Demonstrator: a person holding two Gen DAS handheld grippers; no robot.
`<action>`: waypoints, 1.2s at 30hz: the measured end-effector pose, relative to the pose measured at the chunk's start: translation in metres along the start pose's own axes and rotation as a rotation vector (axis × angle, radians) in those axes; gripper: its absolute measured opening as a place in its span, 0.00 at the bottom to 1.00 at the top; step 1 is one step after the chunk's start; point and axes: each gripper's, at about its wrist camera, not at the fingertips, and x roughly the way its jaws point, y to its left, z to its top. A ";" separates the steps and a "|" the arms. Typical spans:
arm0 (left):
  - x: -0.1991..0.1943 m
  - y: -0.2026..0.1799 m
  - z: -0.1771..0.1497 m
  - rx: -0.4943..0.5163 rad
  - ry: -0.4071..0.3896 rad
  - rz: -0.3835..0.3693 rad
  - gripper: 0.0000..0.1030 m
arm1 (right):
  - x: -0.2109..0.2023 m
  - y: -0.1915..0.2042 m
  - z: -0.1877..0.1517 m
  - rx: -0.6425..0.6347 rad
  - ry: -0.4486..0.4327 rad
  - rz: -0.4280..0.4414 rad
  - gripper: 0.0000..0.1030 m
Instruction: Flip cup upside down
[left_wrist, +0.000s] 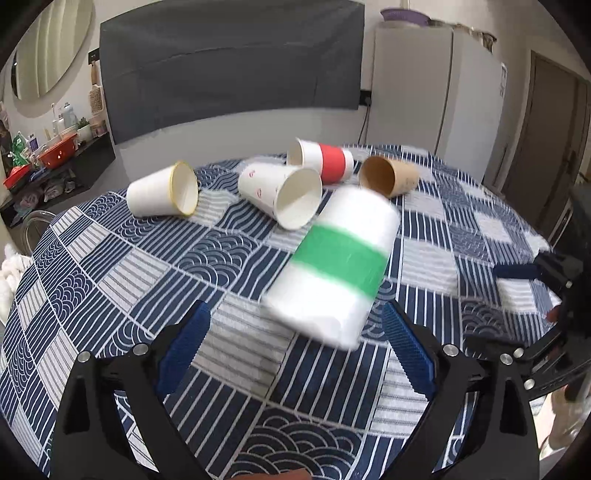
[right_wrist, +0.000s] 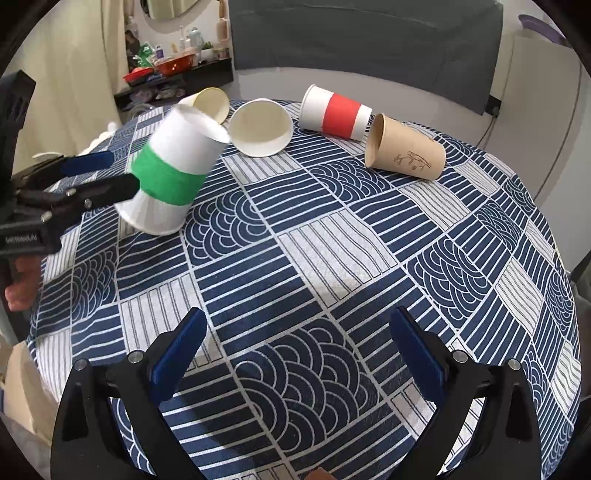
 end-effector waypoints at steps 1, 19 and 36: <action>0.004 0.000 -0.002 -0.004 0.023 -0.008 0.89 | -0.001 0.001 0.000 -0.003 -0.005 -0.004 0.92; 0.003 -0.049 0.052 0.353 0.106 -0.043 0.90 | -0.009 -0.034 -0.001 0.070 0.022 -0.005 0.92; 0.104 -0.123 0.080 0.768 0.455 -0.027 0.65 | 0.024 -0.102 0.004 0.179 0.100 0.105 0.92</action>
